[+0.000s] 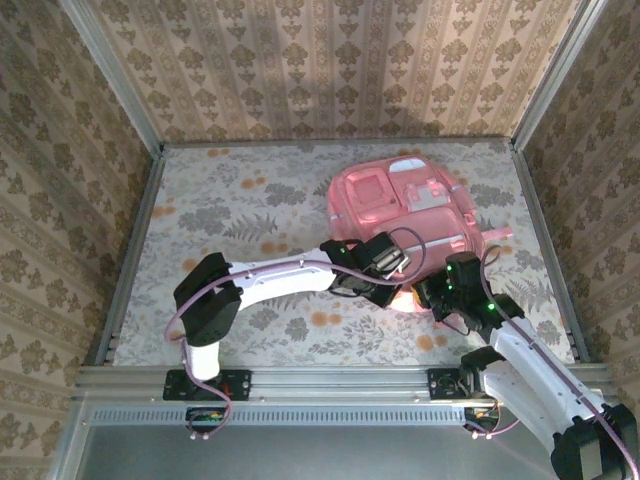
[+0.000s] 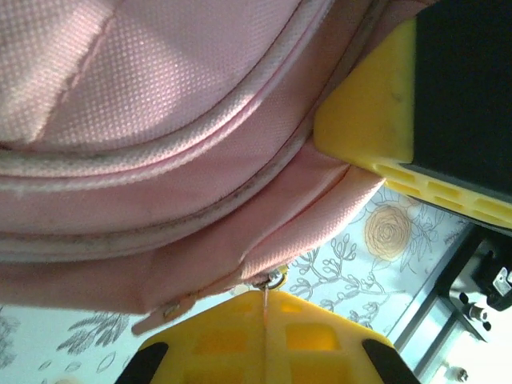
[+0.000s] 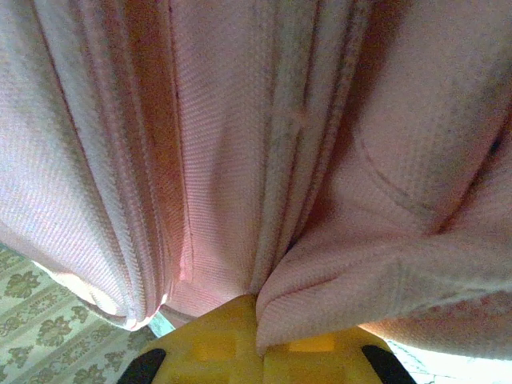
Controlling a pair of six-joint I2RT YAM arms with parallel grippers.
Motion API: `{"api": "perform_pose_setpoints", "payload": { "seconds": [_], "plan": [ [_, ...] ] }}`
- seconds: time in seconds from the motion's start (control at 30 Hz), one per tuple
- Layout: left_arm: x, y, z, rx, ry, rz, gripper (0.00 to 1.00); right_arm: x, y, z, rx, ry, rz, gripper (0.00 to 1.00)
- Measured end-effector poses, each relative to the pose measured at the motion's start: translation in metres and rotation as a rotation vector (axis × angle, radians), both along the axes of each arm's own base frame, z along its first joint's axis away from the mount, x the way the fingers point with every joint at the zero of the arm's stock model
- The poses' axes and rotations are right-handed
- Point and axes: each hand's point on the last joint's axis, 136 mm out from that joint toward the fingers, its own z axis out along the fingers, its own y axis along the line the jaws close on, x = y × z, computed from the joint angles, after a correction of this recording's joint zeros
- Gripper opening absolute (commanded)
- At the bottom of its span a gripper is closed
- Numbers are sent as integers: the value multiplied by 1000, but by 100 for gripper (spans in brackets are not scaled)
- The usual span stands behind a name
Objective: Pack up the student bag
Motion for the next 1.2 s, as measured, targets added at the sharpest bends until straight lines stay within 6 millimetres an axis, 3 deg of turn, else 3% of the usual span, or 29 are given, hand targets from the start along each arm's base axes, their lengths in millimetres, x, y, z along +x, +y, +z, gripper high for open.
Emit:
{"api": "perform_pose_setpoints", "payload": {
  "seconds": [0.2,0.43,0.57,0.83,0.97,1.1,1.2],
  "plan": [
    [3,1,-10,-88,-19,2,0,-1,-1,-3,-3,4,-5,0],
    [5,1,-14,-162,-50,4,21,1,-1,-1,6,4,-21,0],
    [12,16,-30,-127,-38,33,31,2,-1,5,7,-9,-24,0],
    [19,20,-31,-138,-45,52,35,5,1,12,8,-21,-24,0],
    [16,34,-24,-156,-72,65,39,7,2,19,5,-35,-24,0],
    [13,53,0,-217,-122,84,51,10,4,29,11,-55,-22,0],
    [12,57,18,-294,-152,86,59,12,5,33,13,-59,-20,0]
  ]
}}
